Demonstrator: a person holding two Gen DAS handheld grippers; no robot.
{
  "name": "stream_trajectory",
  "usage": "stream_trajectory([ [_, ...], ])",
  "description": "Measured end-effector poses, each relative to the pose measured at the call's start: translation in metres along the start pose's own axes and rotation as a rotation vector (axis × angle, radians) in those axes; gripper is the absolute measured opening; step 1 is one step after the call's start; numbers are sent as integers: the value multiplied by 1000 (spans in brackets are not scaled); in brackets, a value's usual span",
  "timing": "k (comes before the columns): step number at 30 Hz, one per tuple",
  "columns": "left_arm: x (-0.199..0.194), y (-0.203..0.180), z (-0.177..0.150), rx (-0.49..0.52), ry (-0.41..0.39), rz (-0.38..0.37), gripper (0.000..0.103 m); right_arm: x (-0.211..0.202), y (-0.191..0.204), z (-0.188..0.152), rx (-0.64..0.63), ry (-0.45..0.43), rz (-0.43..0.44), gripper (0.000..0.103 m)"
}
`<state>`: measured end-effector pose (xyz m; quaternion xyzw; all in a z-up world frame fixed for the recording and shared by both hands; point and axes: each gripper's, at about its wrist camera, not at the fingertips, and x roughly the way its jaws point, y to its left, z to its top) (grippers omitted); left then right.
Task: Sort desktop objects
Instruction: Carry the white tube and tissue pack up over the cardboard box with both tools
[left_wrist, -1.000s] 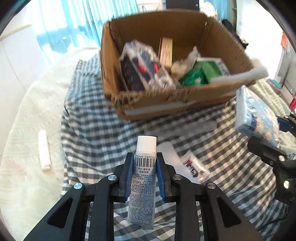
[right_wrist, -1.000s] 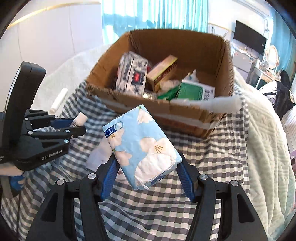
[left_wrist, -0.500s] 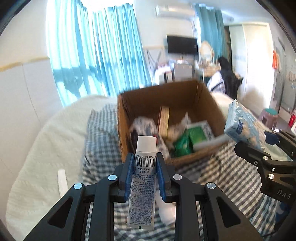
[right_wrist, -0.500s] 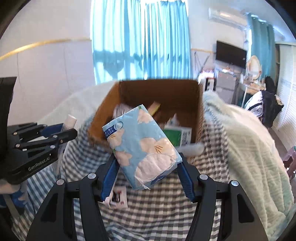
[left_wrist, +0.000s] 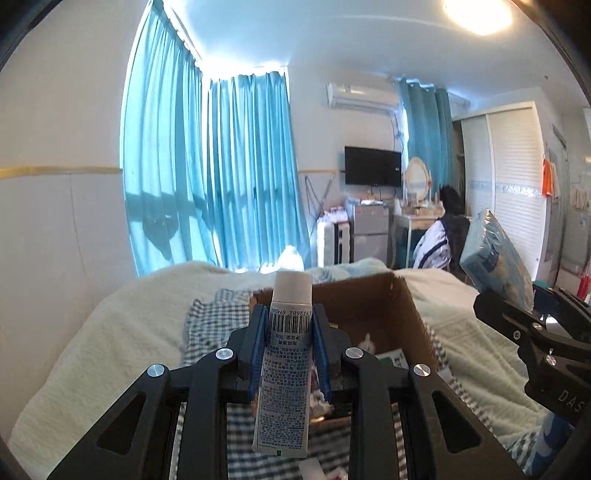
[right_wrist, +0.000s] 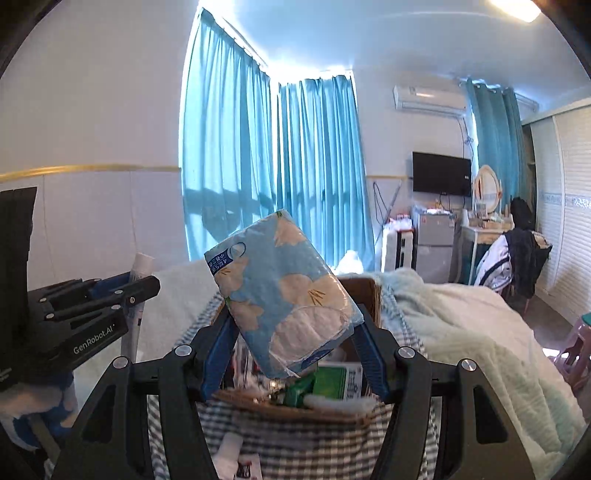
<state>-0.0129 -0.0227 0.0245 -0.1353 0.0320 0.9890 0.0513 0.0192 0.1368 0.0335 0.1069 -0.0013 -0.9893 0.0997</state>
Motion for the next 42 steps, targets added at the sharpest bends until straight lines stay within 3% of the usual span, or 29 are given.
stream_trajectory([
  [12, 7, 15, 26, -26, -92, 25, 24, 5, -1, 34, 15, -141, -43, 61],
  [21, 47, 10, 25, -47, -106, 4, 24, 31, -8, 44, 26, -139, -50, 61],
  [24, 66, 7, 18, -38, -97, -3, 24, 42, -11, 37, 26, -116, -62, 61],
  [31, 111, 6, -16, -57, 14, -31, 24, 80, -25, 13, 38, -2, -71, 61],
  [42, 173, 3, -66, -61, 184, -38, 24, 154, -41, -46, 54, 256, -62, 61],
])
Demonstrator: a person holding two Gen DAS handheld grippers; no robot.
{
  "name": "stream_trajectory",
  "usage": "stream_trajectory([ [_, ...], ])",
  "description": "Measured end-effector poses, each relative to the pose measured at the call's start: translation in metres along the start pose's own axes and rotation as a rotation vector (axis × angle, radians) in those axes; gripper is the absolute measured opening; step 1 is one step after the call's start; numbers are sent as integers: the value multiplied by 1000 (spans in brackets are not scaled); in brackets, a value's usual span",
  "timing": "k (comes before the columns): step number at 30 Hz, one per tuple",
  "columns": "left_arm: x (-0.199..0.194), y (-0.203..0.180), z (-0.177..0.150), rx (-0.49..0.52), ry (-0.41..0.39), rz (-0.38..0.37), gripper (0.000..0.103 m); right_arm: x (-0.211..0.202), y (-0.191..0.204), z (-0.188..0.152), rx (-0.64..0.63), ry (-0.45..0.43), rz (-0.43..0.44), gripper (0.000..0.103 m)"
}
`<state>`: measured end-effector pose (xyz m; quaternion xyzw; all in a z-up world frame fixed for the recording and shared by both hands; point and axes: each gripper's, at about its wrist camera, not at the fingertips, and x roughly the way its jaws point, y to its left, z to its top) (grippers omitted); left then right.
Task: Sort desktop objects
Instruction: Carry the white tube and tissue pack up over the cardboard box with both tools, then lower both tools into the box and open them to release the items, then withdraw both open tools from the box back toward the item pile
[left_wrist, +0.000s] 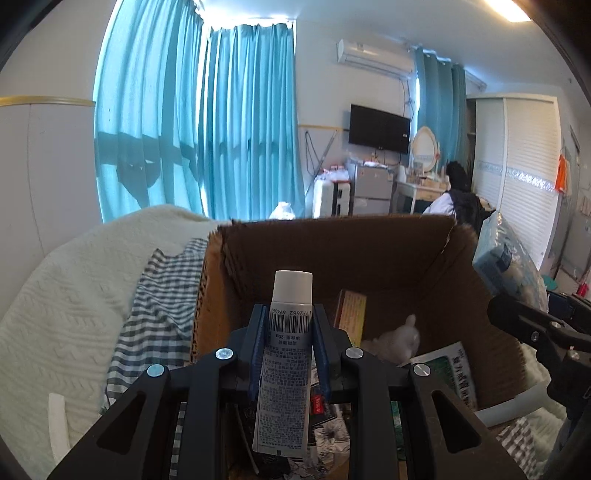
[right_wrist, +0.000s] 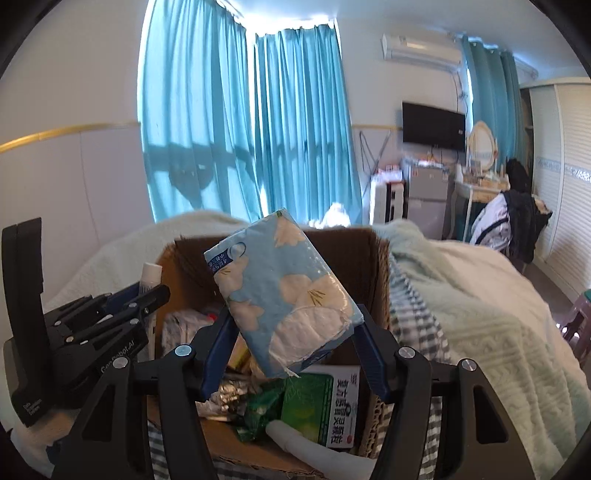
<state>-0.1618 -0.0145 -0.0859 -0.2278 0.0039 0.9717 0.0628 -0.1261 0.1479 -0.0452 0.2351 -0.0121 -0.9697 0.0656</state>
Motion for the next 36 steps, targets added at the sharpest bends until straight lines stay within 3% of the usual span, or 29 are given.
stream_trajectory([
  [5, 16, -2, -9, 7, 65, -5, 24, 27, -10, -15, -1, 97, -12, 61],
  [9, 17, -2, -10, 18, 57, 10, 27, 37, -16, -24, 3, 128, -31, 64],
  [11, 14, -4, -10, 23, 47, 14, 37, 41, -16, -25, 4, 127, -40, 64],
  [13, 9, -6, -9, 25, 28, 25, 69, 42, -17, -24, 5, 126, -39, 64],
  [14, 6, -6, -9, 25, 18, 35, 72, 40, -14, -23, 5, 120, -41, 64],
  [17, 1, -6, -4, 28, 10, 35, 73, 34, -11, -20, -1, 80, -67, 78],
  [28, -47, -4, 18, 21, -118, 47, 100, -22, -10, -6, 11, -124, -94, 85],
  [36, -85, -6, 29, 36, -177, 89, 103, -66, -10, 1, 42, -246, -82, 103],
])
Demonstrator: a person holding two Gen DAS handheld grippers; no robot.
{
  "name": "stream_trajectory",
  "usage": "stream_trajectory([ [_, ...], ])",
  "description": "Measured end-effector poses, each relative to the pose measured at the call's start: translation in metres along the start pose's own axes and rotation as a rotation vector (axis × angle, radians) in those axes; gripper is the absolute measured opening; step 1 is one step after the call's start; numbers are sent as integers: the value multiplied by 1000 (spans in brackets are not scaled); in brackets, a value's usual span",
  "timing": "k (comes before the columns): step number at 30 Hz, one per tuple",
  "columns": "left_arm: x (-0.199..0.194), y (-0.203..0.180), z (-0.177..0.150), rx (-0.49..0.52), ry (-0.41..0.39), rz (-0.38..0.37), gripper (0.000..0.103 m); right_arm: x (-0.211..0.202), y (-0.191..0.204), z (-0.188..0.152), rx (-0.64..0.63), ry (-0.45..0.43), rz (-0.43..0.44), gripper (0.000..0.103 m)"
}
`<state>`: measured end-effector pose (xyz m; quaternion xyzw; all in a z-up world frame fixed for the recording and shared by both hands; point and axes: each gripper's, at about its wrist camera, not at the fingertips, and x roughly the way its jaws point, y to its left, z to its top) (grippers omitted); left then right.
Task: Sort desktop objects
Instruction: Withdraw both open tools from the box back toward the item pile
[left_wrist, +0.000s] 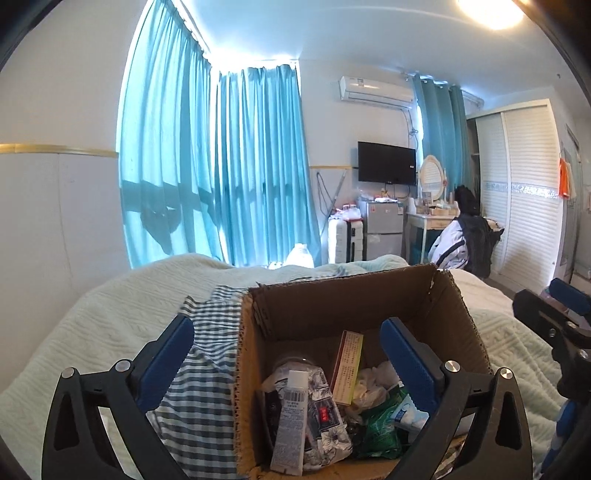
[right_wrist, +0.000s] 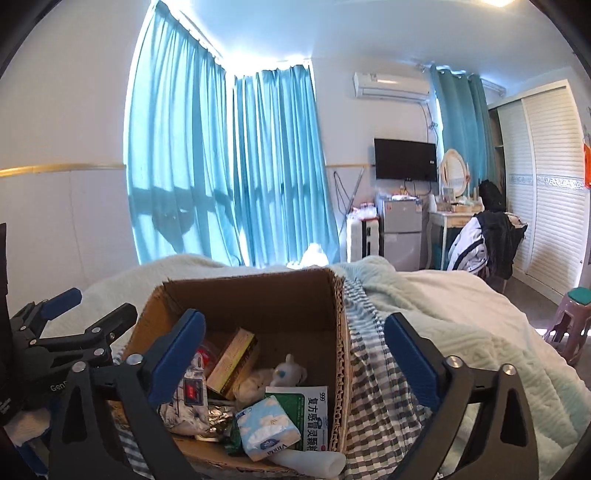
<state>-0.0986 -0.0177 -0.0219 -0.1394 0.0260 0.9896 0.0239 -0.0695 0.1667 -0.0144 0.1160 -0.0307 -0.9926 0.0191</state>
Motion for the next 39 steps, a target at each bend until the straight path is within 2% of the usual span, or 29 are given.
stream_trajectory([
  [6, -22, 2, 0, -3, -10, 18, 103, -25, 6, 2, -28, -22, 11, 103],
  [11, -37, 9, -7, -39, 38, 1, 103, -44, 16, -7, -87, 3, 19, 103],
  [22, -48, 16, -41, -67, 128, 31, 103, -66, 26, -30, -102, 27, 120, 103],
  [25, -43, 15, -55, -80, 177, 22, 103, -66, 30, -41, -125, 41, 131, 103],
  [33, -21, 12, -109, -96, 365, 14, 103, -52, 41, -89, -220, 214, 147, 98],
  [36, -14, 3, -125, -68, 437, 0, 103, -47, 49, -97, -267, 249, 142, 98],
  [39, -7, -5, -136, -27, 517, -5, 103, -33, 50, -111, -288, 333, 141, 98],
])
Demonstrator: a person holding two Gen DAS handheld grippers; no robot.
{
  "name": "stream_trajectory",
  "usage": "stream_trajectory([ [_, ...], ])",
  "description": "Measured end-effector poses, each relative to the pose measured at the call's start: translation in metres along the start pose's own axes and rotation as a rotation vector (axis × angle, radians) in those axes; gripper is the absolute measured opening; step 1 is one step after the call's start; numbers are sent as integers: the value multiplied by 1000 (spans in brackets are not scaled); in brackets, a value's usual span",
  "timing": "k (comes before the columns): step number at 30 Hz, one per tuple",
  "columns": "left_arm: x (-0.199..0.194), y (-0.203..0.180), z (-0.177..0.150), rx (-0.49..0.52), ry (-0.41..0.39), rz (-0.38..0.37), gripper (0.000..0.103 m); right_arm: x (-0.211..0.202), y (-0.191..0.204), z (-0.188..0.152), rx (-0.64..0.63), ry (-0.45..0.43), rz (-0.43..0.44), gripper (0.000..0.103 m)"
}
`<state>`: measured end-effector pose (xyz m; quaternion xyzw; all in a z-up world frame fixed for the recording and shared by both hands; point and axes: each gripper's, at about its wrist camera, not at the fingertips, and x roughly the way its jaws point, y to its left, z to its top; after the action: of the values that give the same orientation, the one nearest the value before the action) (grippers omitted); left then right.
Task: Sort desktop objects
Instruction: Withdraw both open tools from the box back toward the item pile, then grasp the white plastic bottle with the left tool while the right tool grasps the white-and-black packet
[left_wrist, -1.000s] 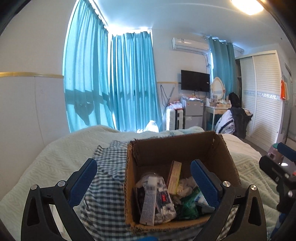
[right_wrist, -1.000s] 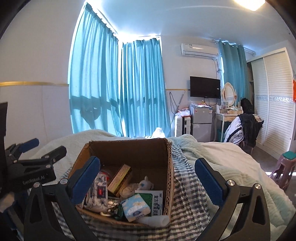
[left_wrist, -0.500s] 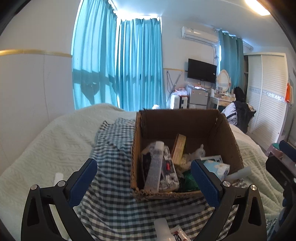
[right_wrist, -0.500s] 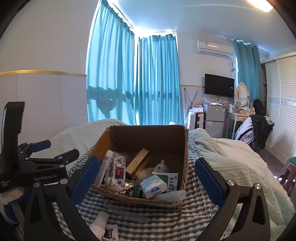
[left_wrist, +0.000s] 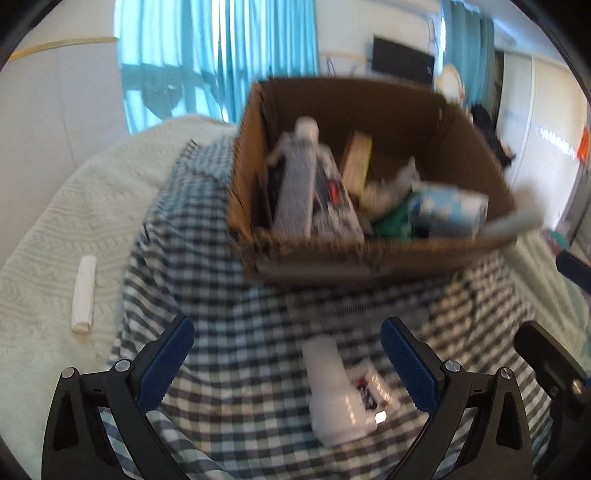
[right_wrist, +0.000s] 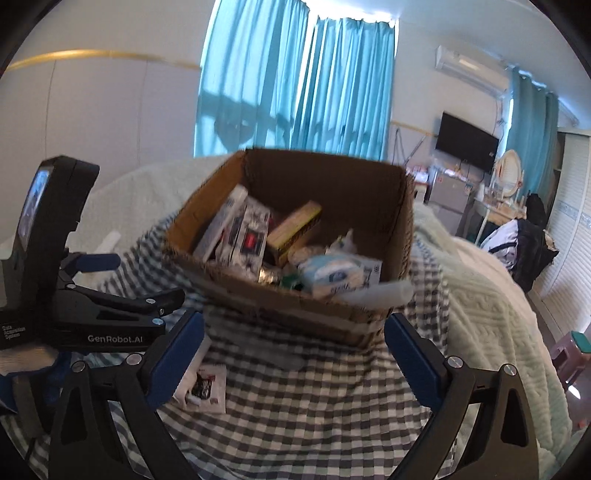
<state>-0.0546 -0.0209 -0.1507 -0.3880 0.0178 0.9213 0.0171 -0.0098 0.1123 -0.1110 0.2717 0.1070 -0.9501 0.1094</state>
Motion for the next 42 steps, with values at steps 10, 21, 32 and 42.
stream_trajectory([
  [10, 59, -10, -24, 62, 319, -27, 103, 46, -7, -22, 17, 248, 15, 98],
  [21, 49, 21, -23, -102, 306, -75, 44, 80, 17, -38, -71, 383, 118, 94],
  [32, 7, 39, -14, -168, 118, 27, 44, 125, 80, -58, -271, 503, 226, 89],
  [42, -14, 57, -5, -202, 18, 80, 44, 109, 78, -62, -236, 506, 277, 4],
])
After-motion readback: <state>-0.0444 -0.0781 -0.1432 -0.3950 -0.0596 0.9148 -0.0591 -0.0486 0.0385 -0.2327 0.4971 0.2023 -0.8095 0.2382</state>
